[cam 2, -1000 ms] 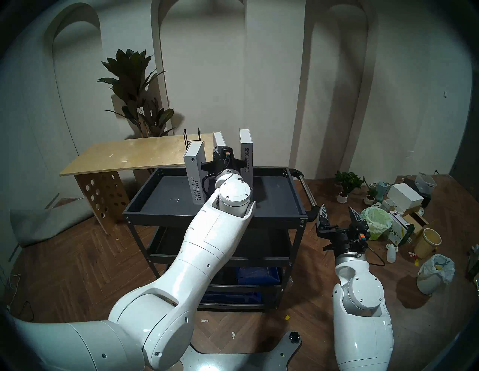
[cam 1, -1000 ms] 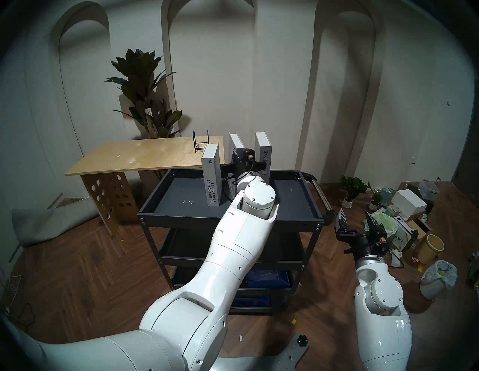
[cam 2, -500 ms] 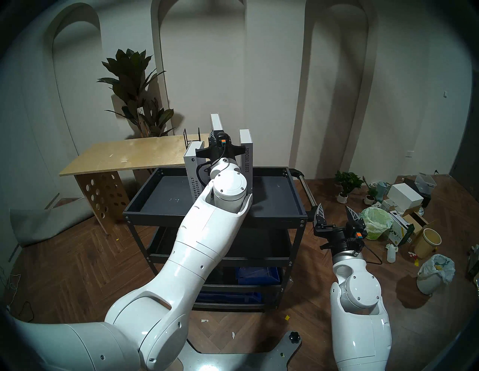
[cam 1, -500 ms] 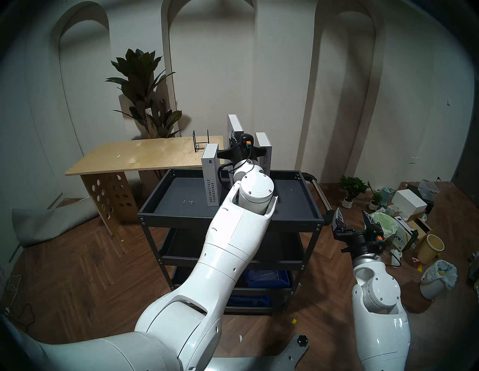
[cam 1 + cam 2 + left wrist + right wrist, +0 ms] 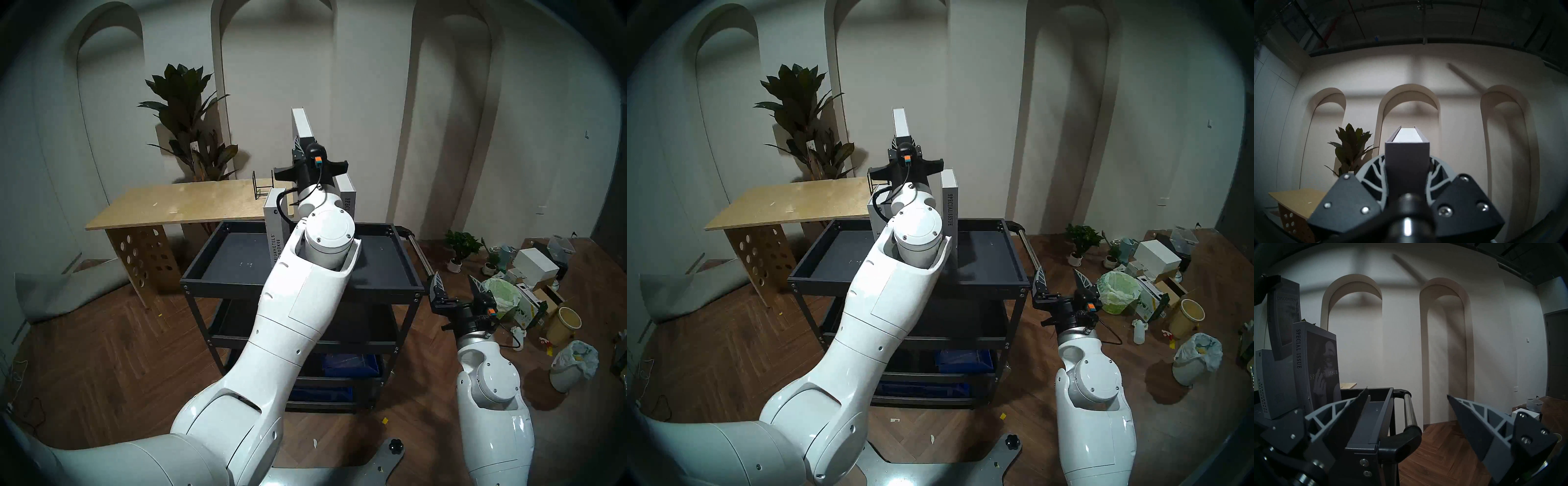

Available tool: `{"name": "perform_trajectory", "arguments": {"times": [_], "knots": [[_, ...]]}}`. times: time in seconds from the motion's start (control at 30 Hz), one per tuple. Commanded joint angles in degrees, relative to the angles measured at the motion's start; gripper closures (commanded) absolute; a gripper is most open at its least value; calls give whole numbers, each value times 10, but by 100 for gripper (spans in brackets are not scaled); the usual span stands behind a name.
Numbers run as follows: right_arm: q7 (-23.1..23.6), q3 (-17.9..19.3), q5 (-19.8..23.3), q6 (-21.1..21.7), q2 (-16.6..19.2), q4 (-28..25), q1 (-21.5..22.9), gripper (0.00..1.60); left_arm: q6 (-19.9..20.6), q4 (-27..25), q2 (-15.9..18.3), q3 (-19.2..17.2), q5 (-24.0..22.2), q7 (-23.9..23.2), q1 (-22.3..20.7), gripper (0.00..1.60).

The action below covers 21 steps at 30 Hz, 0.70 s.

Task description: Sort the books onto the shelf by size, largest to the left

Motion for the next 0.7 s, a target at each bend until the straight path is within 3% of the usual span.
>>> {"name": "perform_trajectory", "arguments": {"times": [0.0, 0.3, 0.67], "knots": [[2, -6, 0, -5, -1, -13, 4, 0, -5, -62, 7, 4, -5, -20, -9, 160], [4, -17, -4, -5, -3, -14, 6, 0, 22, -134, 46, -9, -17, -57, 9, 160], [6, -36, -12, -4, -7, -12, 11, 0, 97, -219, 111, -40, -43, -130, 39, 160]]}}
